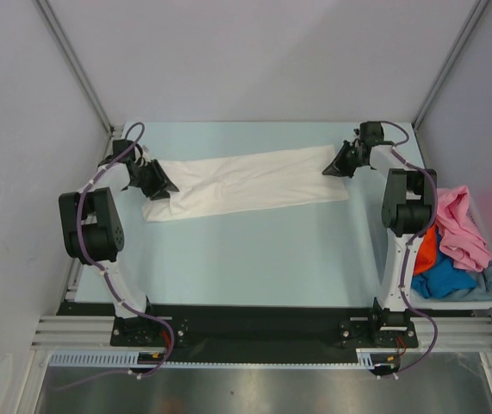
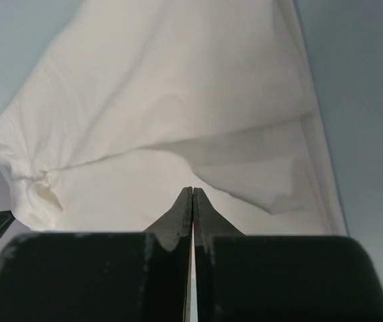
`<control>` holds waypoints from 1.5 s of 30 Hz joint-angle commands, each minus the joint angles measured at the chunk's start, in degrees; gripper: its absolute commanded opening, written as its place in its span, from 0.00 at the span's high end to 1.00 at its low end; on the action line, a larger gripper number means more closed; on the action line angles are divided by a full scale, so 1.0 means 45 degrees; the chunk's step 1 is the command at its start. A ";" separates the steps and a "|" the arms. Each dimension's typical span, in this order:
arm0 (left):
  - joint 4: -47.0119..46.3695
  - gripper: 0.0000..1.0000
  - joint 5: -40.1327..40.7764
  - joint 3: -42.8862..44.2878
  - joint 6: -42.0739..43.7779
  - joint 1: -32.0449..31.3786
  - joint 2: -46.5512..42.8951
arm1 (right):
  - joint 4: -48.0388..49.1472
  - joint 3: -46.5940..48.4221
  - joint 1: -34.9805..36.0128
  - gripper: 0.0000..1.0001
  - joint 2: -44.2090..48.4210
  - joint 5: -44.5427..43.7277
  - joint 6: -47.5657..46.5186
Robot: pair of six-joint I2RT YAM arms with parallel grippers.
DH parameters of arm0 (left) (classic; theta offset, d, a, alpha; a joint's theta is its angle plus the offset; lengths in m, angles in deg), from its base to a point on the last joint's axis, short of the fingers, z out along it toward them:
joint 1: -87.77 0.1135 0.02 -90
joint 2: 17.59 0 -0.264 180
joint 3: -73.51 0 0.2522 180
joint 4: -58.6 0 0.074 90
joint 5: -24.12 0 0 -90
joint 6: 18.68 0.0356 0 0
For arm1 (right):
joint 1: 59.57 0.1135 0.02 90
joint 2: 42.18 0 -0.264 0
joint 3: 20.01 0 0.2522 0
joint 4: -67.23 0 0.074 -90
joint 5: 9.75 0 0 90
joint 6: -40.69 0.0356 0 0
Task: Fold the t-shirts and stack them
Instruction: Fold the tshirt
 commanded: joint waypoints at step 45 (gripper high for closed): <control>0.0035 0.51 0.0543 0.1724 0.0444 0.0423 0.1239 | 0.3892 0.3973 0.6147 0.57 -0.2667 0.3214 0.3699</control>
